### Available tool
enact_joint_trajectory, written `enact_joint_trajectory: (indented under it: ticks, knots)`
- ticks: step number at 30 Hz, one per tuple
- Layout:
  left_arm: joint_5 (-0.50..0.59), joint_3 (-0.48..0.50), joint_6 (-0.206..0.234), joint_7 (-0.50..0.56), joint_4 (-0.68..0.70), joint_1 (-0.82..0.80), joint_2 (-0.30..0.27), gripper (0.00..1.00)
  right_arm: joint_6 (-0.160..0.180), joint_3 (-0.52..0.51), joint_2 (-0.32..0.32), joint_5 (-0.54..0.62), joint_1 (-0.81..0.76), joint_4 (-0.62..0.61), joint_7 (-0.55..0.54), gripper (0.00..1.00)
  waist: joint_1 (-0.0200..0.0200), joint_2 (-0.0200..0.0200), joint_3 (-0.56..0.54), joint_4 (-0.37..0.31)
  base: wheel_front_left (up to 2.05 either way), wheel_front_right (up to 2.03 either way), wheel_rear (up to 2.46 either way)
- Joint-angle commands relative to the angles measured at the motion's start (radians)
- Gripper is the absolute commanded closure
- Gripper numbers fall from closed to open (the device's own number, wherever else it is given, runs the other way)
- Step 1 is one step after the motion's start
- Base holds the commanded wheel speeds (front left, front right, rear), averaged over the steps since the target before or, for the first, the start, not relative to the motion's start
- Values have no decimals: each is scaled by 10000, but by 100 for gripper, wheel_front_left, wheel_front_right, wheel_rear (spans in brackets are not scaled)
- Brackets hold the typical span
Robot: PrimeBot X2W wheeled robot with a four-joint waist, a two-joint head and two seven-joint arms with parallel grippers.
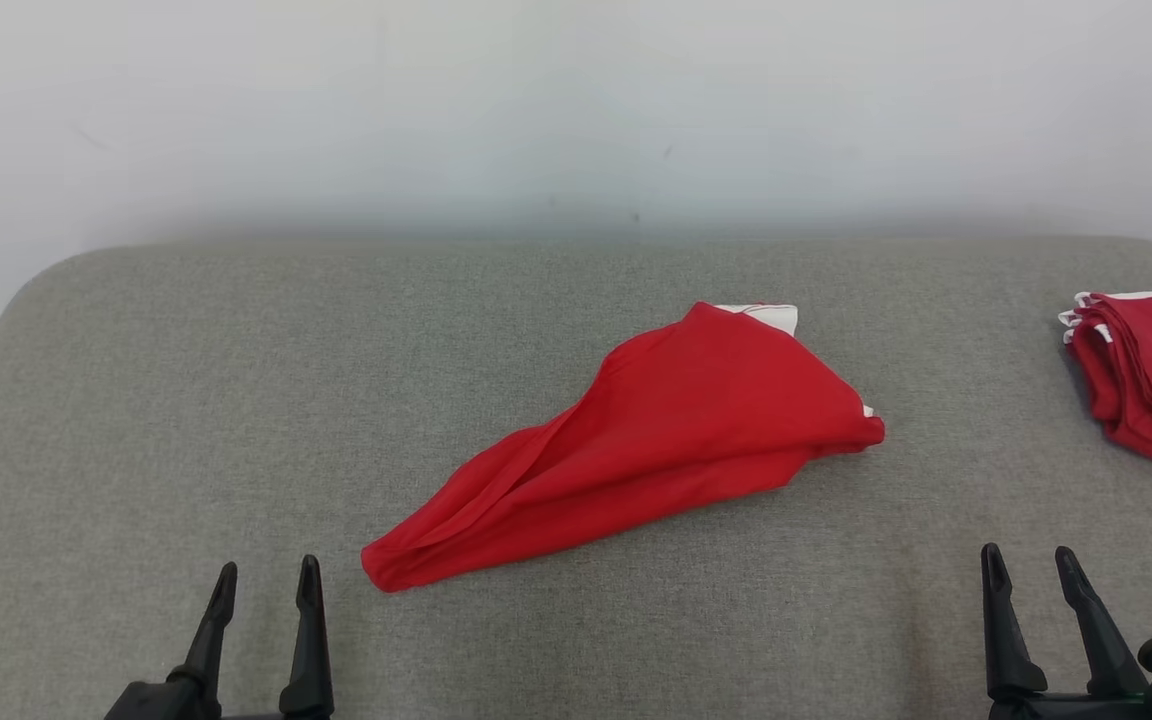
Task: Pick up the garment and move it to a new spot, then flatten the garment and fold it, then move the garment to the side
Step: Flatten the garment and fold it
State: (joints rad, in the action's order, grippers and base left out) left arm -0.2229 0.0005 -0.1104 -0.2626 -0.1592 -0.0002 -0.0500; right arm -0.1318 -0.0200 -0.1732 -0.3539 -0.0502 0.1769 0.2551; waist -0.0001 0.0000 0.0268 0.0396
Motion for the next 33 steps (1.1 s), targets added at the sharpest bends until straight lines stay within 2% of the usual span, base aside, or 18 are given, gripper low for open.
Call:
enact_joint_trajectory:
  ticks: [1, 7, 13, 18, 24, 33]
  knots:
    - [92, -19, 3, -30, 23, 113, -8, 0, 26, -18, 43, 102, -111, -42, -49, 0, 1, 0, 7, 15, 0, 0, 0]
    - [99, -74, 38, -30, 65, 121, -8, 0, 26, 4, 10, 221, 16, -17, -157, 0, 1, 0, 36, 95, 0, 0, 0]
    - [11, -249, 142, -30, 169, 35, -9, 0, 26, 335, -519, 258, 868, 280, -369, 0, 1, 0, 261, 257, 0, 0, 0]
    - [-78, -479, 210, -30, 222, -246, -8, 0, 26, 711, -1141, 222, 2252, 910, -674, 0, 1, 0, 591, 538, 0, 0, 0]
    - [-323, -925, 329, -30, 221, -583, -6, 0, 26, 1183, -1956, 10, 4428, 2429, -1081, 0, 1, 0, 1185, 1164, 0, 0, 0]
    - [-637, -1523, 472, -30, 173, -1123, -6, 0, 26, 1964, -2661, -555, 6950, 4872, -1848, 0, 1, 0, 1951, 2077, 0, 0, 0]
